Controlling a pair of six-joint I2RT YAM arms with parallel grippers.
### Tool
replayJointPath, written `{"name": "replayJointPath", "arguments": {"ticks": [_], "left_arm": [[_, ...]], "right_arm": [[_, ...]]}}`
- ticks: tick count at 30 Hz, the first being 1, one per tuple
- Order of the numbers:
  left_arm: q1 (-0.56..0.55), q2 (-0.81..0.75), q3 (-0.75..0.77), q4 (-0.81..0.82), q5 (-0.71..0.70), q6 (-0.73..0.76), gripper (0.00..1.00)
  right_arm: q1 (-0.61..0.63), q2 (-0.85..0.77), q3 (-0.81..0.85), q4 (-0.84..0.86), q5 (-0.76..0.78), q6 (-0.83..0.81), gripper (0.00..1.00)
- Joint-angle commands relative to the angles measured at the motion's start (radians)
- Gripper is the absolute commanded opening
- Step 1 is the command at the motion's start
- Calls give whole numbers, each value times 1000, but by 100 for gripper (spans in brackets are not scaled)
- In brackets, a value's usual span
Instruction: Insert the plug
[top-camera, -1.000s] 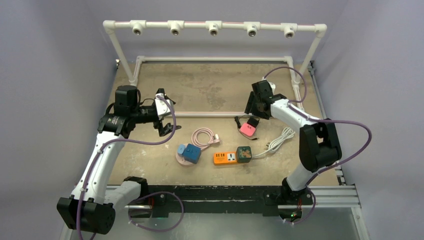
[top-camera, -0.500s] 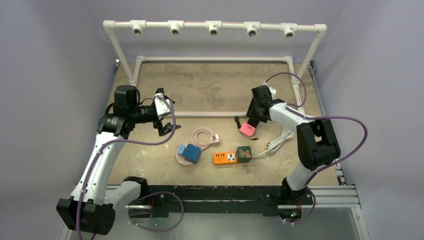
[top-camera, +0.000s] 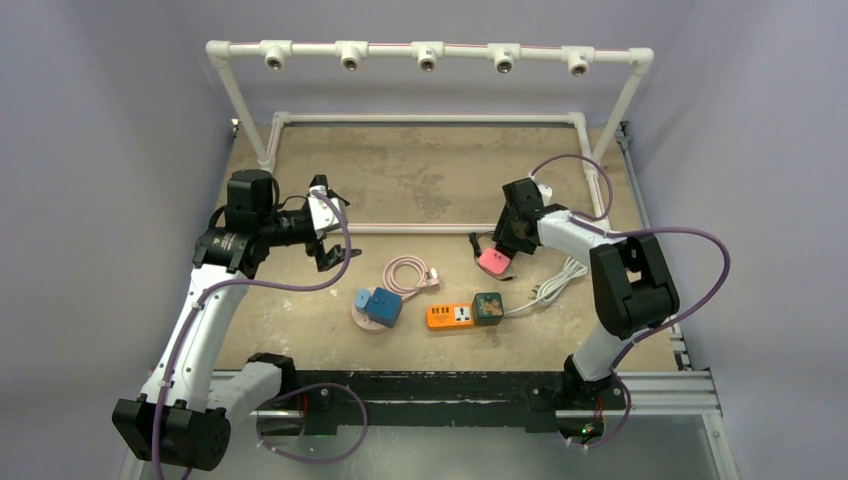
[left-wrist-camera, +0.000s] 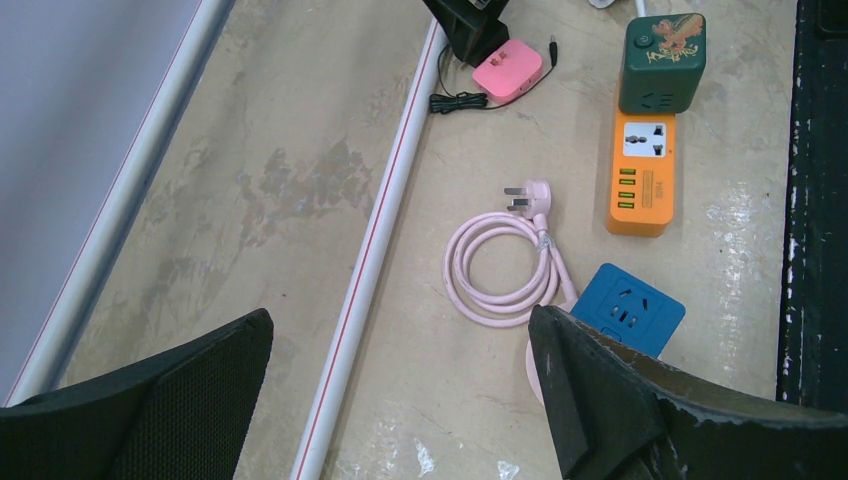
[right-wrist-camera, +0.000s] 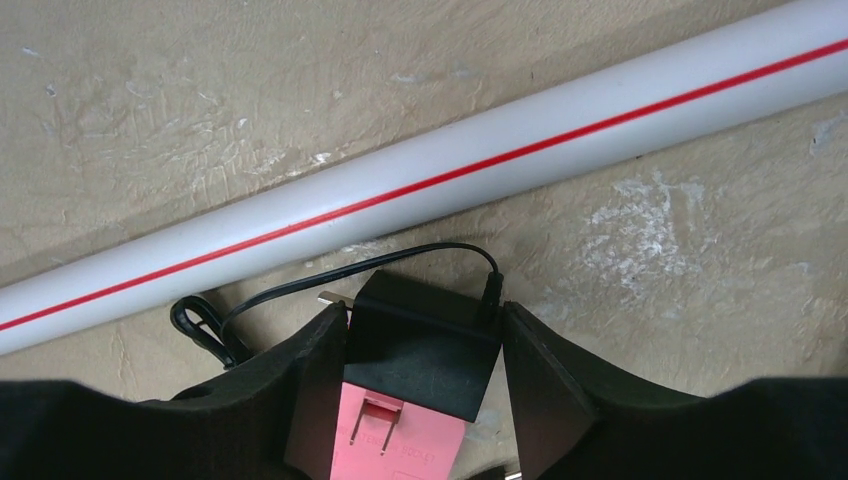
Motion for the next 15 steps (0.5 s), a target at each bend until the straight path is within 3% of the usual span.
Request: {"name": "replayJointPath", "arguments": {"ticks": [1,3,8,15], "left_arm": [[1,-15,39,-3,7,-9,99],[1,-14,43,-5,8,-11,99],[1,-14,54,-2,16,-15,99],[1,11,85,102,40,-62,99]], "right_arm": [[-3,-39,-30,-4,10,17,40],[-3,-50,-21,-13,11,6,34],[0,-181,-8,2,-40,-59,33],[53,-335,80,20,-391,-252,37]]}}
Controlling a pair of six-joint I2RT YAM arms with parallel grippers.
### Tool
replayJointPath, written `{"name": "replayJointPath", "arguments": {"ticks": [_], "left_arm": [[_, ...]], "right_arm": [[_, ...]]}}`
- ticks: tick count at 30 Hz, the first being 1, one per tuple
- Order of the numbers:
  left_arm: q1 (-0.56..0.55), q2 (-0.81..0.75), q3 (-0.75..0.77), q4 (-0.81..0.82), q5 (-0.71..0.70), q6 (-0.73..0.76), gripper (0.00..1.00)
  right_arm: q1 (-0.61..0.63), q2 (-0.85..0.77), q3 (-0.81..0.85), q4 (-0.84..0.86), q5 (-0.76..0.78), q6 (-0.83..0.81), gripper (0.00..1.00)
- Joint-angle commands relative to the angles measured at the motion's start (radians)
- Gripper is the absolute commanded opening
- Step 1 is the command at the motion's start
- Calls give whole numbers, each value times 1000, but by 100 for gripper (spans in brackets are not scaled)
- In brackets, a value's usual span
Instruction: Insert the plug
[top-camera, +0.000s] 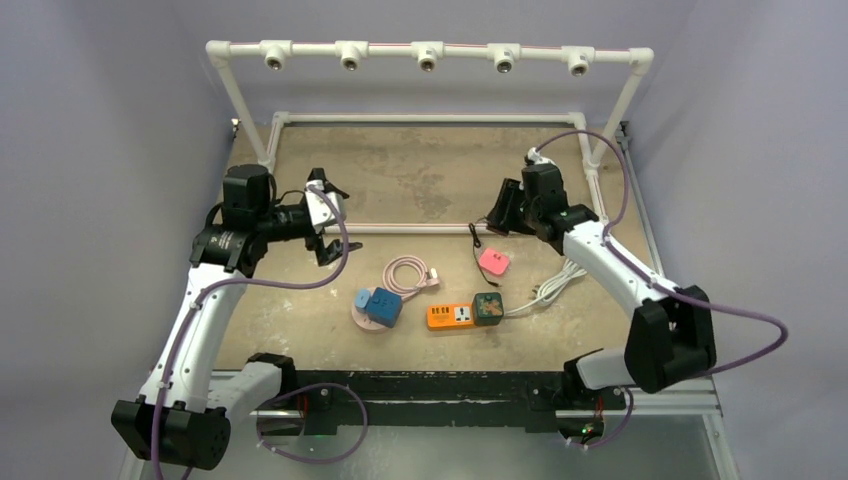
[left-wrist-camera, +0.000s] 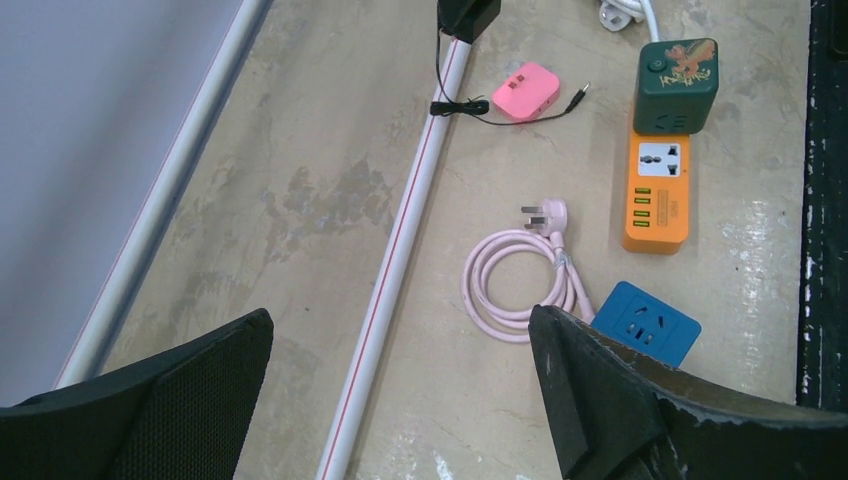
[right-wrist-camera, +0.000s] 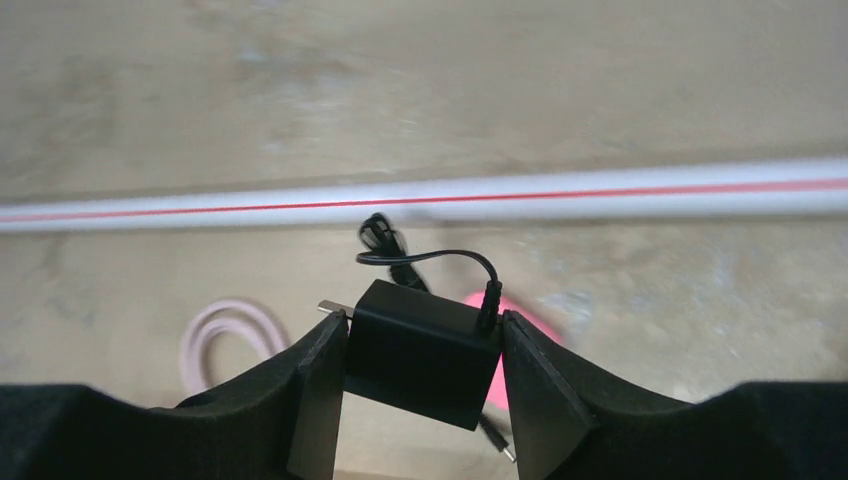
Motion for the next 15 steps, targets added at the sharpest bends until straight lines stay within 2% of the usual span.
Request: {"name": "replayJointPath", "arguments": {"ticks": [1,4,11,15], "left_arm": [[1,19,73,88,48,-53,99],[1,46,120,116,92,-101,99],[1,64,192,269,136,-329,99],[1,37,188,187,220,-291,99]], "right_arm": [[75,-56,132,7,-277,-161,39],[182,-45,250,-37,-343,-218,42],[351,48,641,-127,-455,-343,43],[372,56,669,-150,-513,-444,47]]}}
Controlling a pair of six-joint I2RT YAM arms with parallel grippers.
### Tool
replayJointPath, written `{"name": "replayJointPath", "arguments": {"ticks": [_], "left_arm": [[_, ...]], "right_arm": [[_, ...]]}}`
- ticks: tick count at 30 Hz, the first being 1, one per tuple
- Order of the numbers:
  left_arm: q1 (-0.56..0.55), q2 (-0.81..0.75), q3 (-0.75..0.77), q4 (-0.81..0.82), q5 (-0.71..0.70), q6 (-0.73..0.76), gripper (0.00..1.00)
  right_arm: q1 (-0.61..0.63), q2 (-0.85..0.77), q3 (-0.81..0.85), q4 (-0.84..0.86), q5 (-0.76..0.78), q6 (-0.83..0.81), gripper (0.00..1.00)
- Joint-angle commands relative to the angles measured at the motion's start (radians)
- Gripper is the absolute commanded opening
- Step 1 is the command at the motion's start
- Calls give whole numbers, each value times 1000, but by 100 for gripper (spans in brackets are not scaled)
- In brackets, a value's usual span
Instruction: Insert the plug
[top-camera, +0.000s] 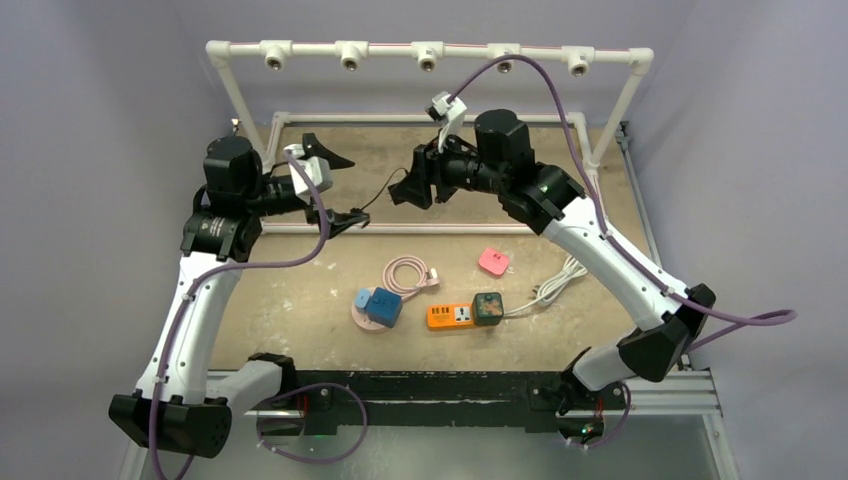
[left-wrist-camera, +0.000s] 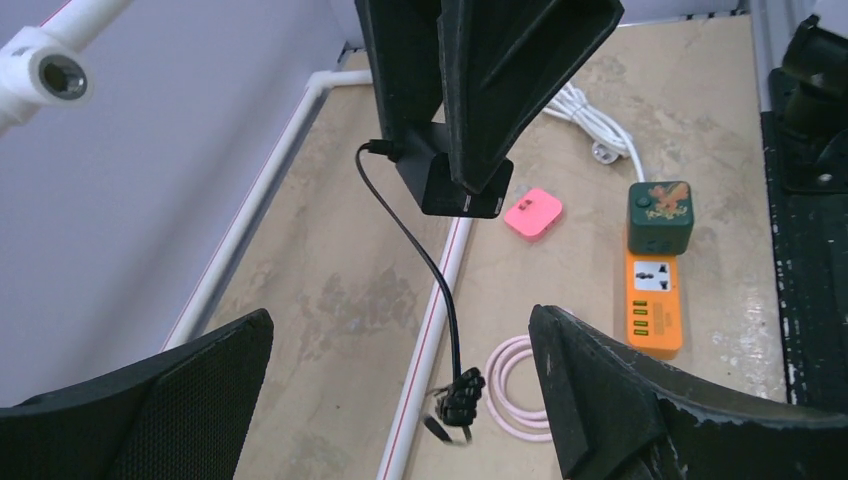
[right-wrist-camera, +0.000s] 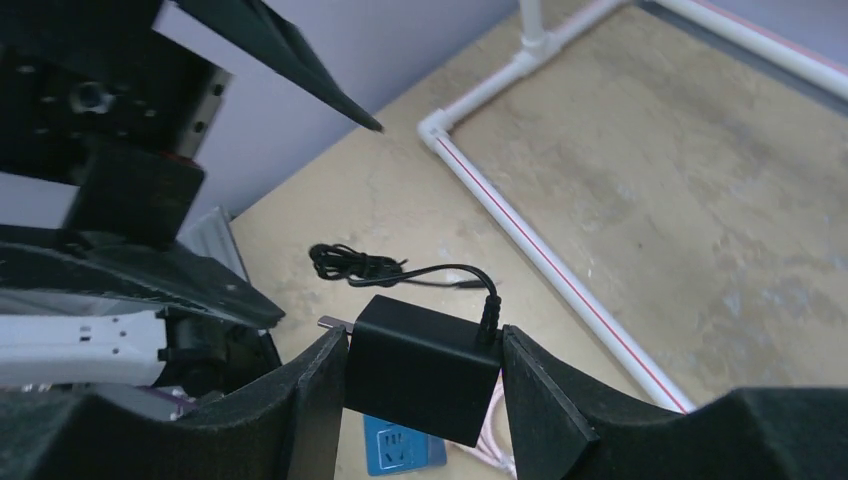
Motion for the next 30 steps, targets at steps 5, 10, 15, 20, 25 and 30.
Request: {"name": "replayJointPath", "arguments": {"ticks": [5,10,15,20,25,30], "left_arm": [[1,-95,-24,-88,135,90,99],[-3,-137,-45,-226,190,380,99],[-6,-198,-99,-252,155,595,99],[-6,-222,-111,-287,147,728,99],[-6,-220,-93,-309,171,751,99],[-6,-237,-96,-302,183,702,99]], "right_arm": [[27,-4,-9,-68,-174,-185,49],[38,13,6,-15,-241,-123,49],[47,30,17,67,-366,-39,50],[57,68,60,85,-476,6,50],[66,88,66,162,-483,63,50],[68,72,-9,382,-451,204,50]]}}
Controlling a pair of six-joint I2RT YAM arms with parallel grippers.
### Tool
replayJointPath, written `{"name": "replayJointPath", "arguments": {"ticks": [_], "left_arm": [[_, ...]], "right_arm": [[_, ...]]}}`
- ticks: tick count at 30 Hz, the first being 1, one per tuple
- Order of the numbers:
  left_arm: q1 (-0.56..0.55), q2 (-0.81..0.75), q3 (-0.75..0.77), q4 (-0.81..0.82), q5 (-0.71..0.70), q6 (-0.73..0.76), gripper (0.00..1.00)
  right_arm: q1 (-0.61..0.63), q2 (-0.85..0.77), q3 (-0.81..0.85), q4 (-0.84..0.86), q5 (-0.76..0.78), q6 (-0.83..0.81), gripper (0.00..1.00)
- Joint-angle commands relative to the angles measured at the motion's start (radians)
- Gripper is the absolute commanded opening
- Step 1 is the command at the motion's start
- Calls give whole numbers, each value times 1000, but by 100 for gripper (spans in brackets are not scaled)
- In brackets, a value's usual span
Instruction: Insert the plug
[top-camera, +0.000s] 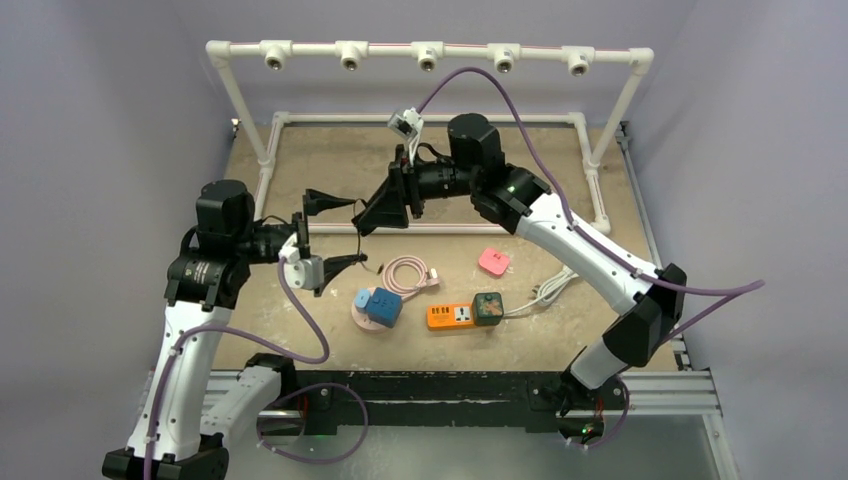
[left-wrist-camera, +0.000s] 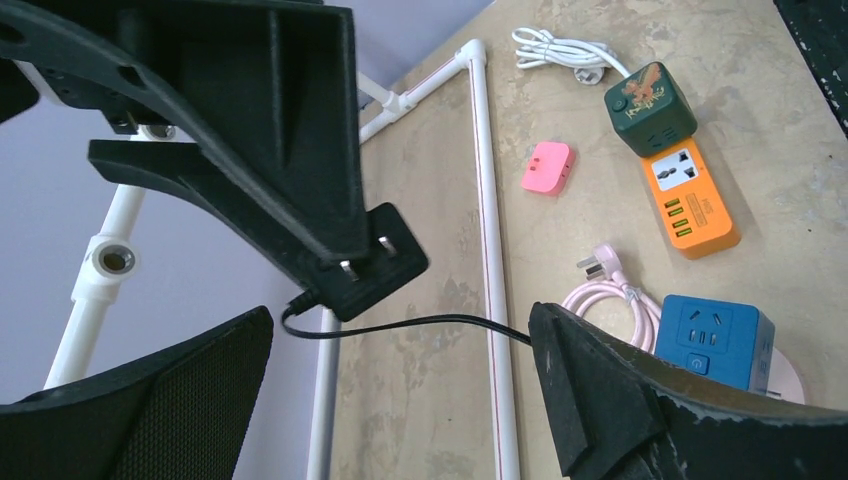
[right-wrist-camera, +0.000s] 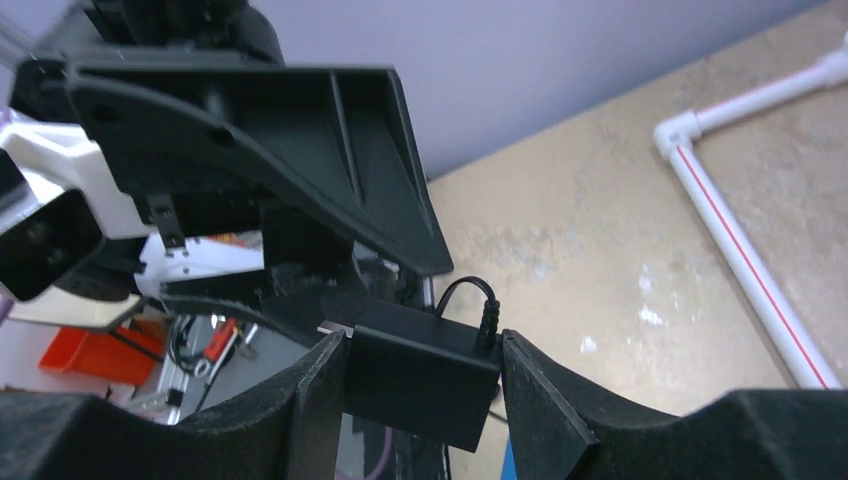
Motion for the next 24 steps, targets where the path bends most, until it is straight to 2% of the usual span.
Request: {"name": "replayJointPath", "arguments": {"ticks": [1,4,7,9,13,18,21,24], "left_arm": [[-4,-21,10,-3,42,3,98],[-4,-35,-1,22,26,0,92],[-4,-35,9,31,-4,8,86],[-4,-29,30,17,-40,33,88],[-4,-12,90,-61,-71,64,99],[-4,-14,94,-125,-3,83,99],[-4,6,113,-177,29,96,91],[-4,61,170,-339,44,244,84]], "right_arm": [[4,-31,-44,279,-11,158,50],[3,-14,-69,371,-67,216,51],[3,20,-33,320,-161,197,51],[4,37,3,208,-188,137,51],[3,54,37,49,-236,38,51],[3,90,78,-4,-310,17,51],[5,112,92,10,-367,38,52],[6,121,93,39,-387,63,52]]}}
